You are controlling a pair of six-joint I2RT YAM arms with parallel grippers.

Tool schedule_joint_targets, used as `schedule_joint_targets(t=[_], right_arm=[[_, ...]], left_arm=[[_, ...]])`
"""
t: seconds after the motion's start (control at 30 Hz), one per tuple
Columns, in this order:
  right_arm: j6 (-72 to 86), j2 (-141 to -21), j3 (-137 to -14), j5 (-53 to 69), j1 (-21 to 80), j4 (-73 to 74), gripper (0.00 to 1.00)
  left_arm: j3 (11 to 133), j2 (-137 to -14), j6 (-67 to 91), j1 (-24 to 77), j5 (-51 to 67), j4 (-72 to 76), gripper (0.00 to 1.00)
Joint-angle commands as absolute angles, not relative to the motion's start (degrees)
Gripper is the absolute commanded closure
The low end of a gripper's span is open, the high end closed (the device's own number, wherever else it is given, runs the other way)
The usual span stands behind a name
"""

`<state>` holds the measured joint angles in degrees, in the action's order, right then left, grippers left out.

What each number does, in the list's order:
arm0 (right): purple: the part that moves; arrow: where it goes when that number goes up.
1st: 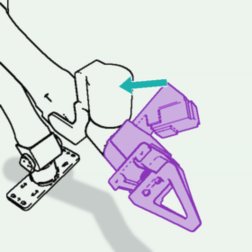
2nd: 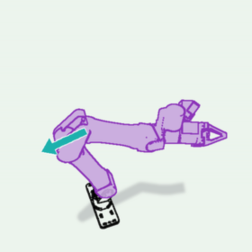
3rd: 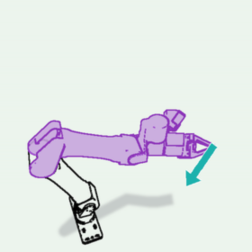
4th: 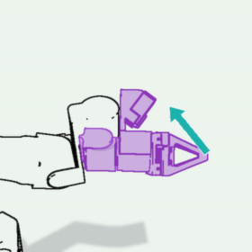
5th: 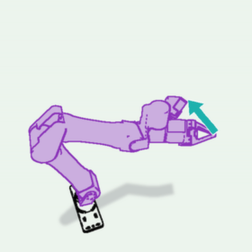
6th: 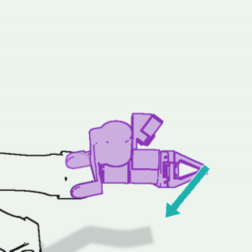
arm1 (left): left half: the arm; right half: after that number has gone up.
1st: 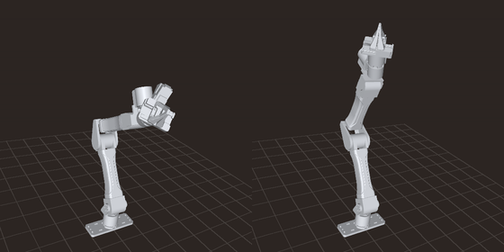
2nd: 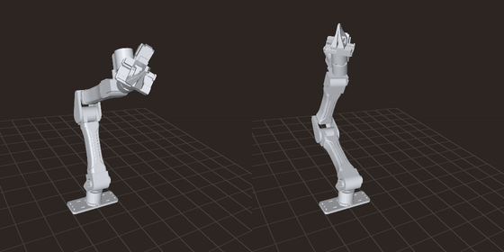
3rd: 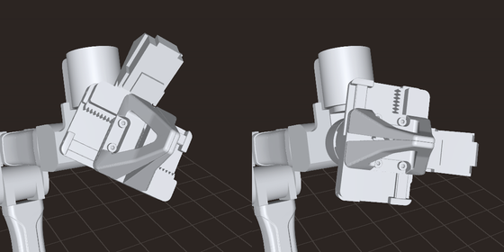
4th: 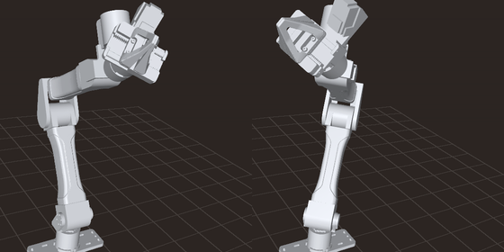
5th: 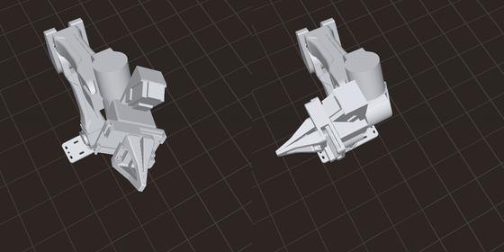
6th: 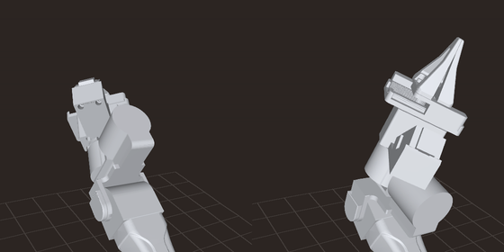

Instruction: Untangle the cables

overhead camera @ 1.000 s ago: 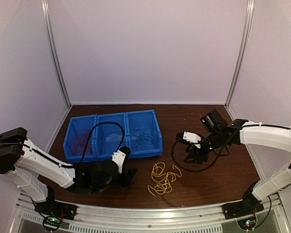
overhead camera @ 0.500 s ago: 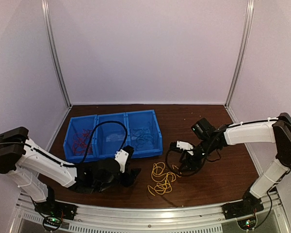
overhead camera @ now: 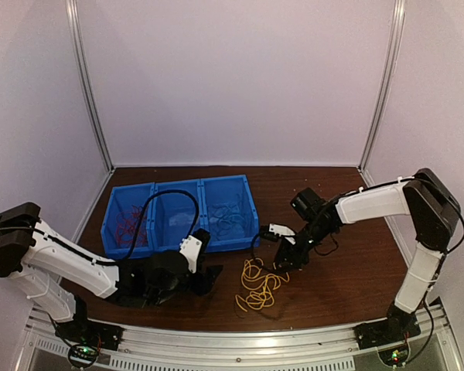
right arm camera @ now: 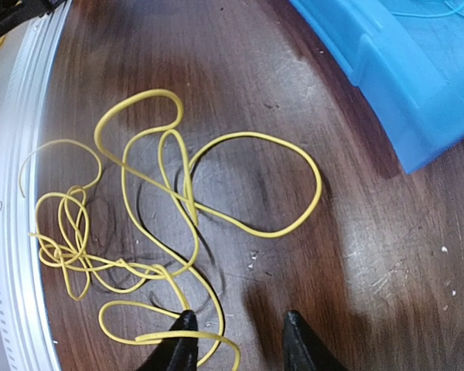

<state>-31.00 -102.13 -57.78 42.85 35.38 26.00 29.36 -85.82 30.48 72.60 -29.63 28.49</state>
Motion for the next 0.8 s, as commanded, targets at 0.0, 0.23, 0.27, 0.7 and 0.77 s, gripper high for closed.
schedule_joint_targets(t=[0.0, 0.23, 0.27, 0.7, 0.77], right_arm=[[-30.59, -103.32, -60.0, 46.18, 35.24, 28.3, 0.74], [-31.67, -98.53, -61.63, 47.43, 35.2, 32.17, 0.99], [-31.97, -97.28, -61.92, 47.69, 35.3, 33.08, 1.0], [-28.4, -80.72, -72.92, 51.33, 36.54, 37.81, 1.0], [-27.84, -79.74, -73.86, 51.59, 36.56, 37.66, 1.0]], left_arm=[[28.68, -84.63, 30.16, 72.77, -30.07, 29.57, 0.41], [28.8, -84.16, 24.05, 72.77, -27.16, 33.53, 0.41], [29.38, -84.33, 21.52, 72.77, -25.27, 34.55, 0.42], [40.69, -93.74, 2.98, 73.89, -13.42, 57.49, 0.23], [43.46, -97.46, 1.53, 73.88, -10.57, 60.38, 0.27]])
